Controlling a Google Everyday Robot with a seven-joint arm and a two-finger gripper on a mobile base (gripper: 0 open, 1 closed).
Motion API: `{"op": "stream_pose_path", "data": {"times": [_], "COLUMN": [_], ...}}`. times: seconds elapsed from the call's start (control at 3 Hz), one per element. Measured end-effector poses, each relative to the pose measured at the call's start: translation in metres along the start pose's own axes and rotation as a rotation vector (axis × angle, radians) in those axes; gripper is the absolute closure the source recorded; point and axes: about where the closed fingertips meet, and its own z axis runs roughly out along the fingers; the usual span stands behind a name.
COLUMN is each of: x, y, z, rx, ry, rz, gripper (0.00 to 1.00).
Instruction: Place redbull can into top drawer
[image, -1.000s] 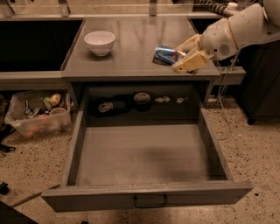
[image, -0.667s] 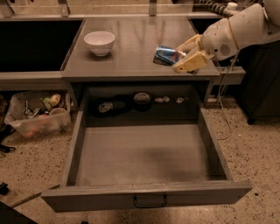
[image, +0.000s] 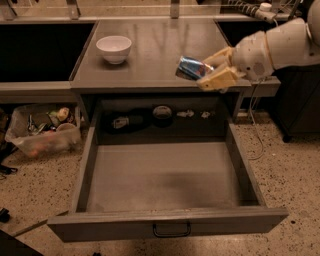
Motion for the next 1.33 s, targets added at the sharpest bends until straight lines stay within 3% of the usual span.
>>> {"op": "stream_pose_path", "data": {"times": [0.33, 0.67, 1.33], "x": [0.038, 0.07, 0.07], "y": [0.045, 0.075, 0.083], "z": [0.028, 0.058, 0.064], "rx": [-0.082, -0.188, -0.189], "ry": [0.002, 0.006, 0.043], "rz": [0.066, 0.101, 0.107], "gripper": [1.0, 1.0, 1.0]}}
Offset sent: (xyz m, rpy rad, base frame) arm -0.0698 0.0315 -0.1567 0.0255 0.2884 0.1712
